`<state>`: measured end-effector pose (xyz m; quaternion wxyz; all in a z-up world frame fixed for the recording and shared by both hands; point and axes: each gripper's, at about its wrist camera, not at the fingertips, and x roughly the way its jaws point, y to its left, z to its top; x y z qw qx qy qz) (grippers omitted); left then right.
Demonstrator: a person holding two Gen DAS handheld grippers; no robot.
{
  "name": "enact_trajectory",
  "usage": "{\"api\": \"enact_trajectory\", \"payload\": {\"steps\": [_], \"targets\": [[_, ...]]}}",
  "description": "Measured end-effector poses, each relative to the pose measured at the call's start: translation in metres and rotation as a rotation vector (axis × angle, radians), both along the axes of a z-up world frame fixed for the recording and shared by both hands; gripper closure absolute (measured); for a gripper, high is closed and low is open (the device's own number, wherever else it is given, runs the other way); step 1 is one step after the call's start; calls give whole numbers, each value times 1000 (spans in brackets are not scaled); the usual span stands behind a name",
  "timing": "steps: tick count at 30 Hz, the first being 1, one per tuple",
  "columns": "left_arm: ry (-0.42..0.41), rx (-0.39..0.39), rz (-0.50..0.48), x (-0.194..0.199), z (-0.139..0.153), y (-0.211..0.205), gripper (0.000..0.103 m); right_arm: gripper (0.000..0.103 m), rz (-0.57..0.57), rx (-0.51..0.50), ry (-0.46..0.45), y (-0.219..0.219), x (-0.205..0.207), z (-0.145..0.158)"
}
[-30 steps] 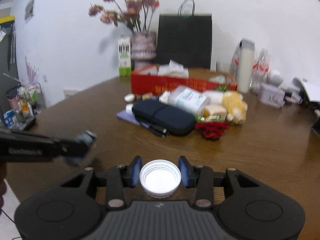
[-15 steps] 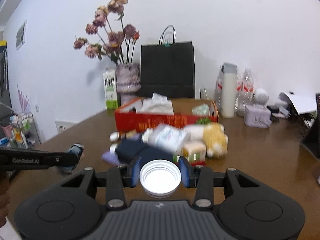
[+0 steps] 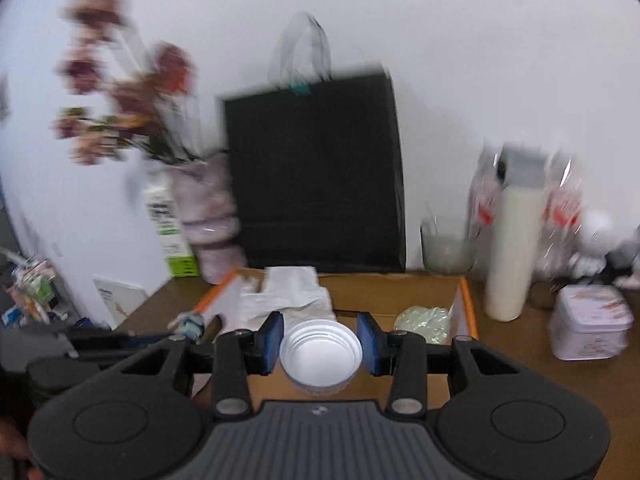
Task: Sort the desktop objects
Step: 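Drop the bottle cap and blue-wrapped item into the box, open both grippers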
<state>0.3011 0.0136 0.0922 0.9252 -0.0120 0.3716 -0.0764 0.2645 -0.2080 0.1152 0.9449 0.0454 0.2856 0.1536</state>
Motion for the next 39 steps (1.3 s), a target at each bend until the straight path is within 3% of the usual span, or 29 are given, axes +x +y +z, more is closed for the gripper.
{"api": "enact_trajectory", "payload": {"steps": [4,6,8,9,11,13,14,18,22,27,31,34,39], "targets": [[107,14,51,75,-23,4,88,64,-34,-36,180,13,98,-37],[128,3,91,101,-37,8,85,63,-69,-100,217,24,132,-57],[188,14,116,118,-53,7,68,60,-73,-141,251,32,157,-75],[225,9,120,123,-58,7,64,49,-81,-143,276,33,169,-83],[228,-35,93,120,-56,9,49,40,-127,-147,307,32,182,-92],[184,-52,39,110,-43,8,27,32,-125,-112,281,29,182,-89],[163,-39,22,105,-35,7,22,24,-122,-95,262,26,179,-85],[128,18,12,93,-9,9,19,21,-129,-111,232,18,170,-69],[146,9,51,78,13,25,17,21,-141,-142,262,15,151,-53],[148,5,89,29,31,37,10,20,-158,-130,275,1,105,-27],[93,6,83,-29,27,36,6,17,-141,-119,238,-8,53,-17],[55,21,141,-83,19,37,6,17,-137,-121,204,-10,9,-16],[-74,-102,162,-202,5,43,1,11,-103,-41,63,-19,-105,-21]]}}
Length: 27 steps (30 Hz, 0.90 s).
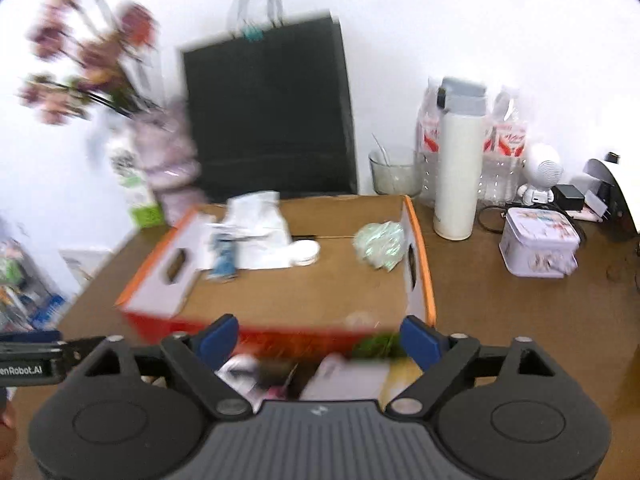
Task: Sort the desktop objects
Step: 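Drop the bottle cap and blue-wrapped item into the box, open both grippers, then grasp the white wipes pack with the left gripper while the right grasps the plug adapter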
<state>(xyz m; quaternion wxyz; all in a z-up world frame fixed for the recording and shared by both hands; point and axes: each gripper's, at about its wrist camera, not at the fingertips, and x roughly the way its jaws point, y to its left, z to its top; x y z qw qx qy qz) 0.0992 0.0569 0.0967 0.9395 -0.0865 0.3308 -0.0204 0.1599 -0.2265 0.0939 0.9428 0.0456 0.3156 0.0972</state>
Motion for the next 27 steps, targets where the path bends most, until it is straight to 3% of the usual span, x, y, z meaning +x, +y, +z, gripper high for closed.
{"api": "enact_trajectory", "payload": {"steps": [5,8,11,16,27], "targets": [[-164,46,-61,-108,-28,-17,0,7,-22,-3,-104,2,-109,-30],[-159,34,-47,-141,-51,-21,0,7,-22,-24,-124,1,-159,-54],[-142,29,-78,-151,-69,-24,0,7,-12,-8,-74,-2,-188,-75],[-131,45,-70,-148,-80,-25,0,7,2,-94,-105,10,-218,-89],[-118,36,-72,-148,-90,-22,0,7,40,-145,-148,25,-226,-99]]}}
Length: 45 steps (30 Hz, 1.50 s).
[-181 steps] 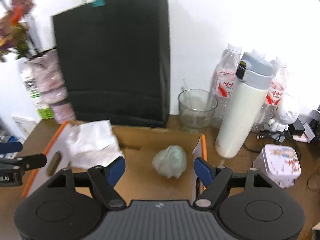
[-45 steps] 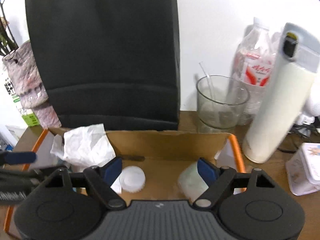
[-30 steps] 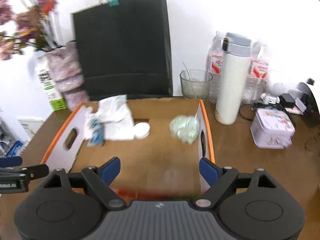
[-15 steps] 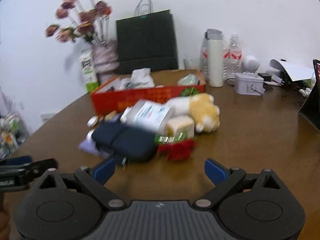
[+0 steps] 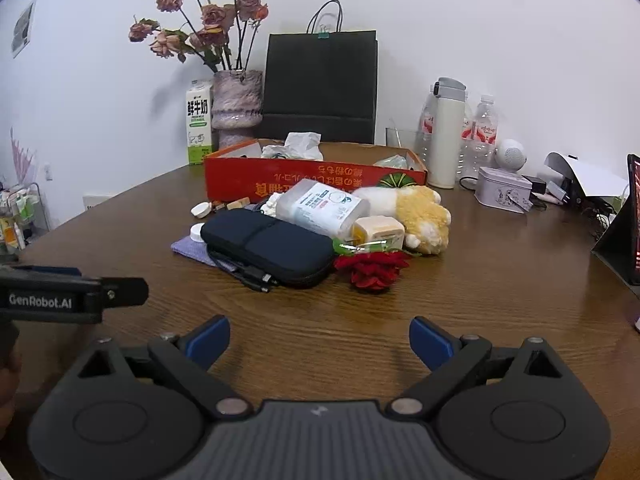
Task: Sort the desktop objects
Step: 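Grasp the white wipes pack with the left gripper while the right grasps the plug adapter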
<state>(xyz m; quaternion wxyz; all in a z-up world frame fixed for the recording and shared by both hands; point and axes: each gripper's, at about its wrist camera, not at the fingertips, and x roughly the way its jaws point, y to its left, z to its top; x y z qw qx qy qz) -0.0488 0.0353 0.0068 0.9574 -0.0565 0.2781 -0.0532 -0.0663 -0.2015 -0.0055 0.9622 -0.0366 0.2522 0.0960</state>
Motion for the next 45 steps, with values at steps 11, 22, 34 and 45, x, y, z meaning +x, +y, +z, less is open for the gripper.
{"api": "enact_trajectory", "payload": {"steps": [11,22,34,45], "targets": [[-47,18,-59,16,10,-5,0,8,-14,-5,-32,-6,19,16],[-65,0,-162,114,24,-20,6,19,-83,85,39,-36,119,27],[15,99,-399,186,13,-102,3,22,-114,137,54,-71,162,33],[109,-21,-363,209,12,-104,15,26,56,89,92,-64,150,15]]}}
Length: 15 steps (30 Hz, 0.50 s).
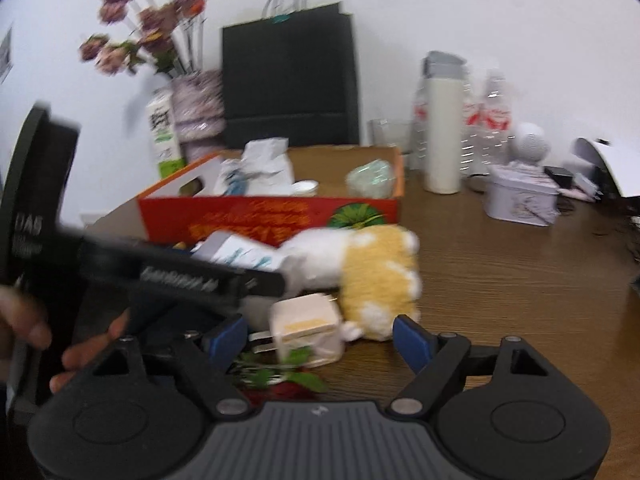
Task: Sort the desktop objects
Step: 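Grasp the white wipes pack with the left gripper while the right grasps the plug adapter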
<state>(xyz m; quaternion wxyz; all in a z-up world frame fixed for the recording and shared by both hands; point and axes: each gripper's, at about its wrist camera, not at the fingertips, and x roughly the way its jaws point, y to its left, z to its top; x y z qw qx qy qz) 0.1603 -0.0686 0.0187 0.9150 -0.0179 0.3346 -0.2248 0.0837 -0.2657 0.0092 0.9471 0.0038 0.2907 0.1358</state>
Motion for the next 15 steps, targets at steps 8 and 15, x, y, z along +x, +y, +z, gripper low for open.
{"api": "enact_trajectory", "payload": {"steps": [8,15], "targets": [[-89,-56,108,-45,39,53,16,54,-8,17,77,22,27,-18],[-55,-51,205,-133,48,107,15,58,-35,8,110,32,37,-24]]}}
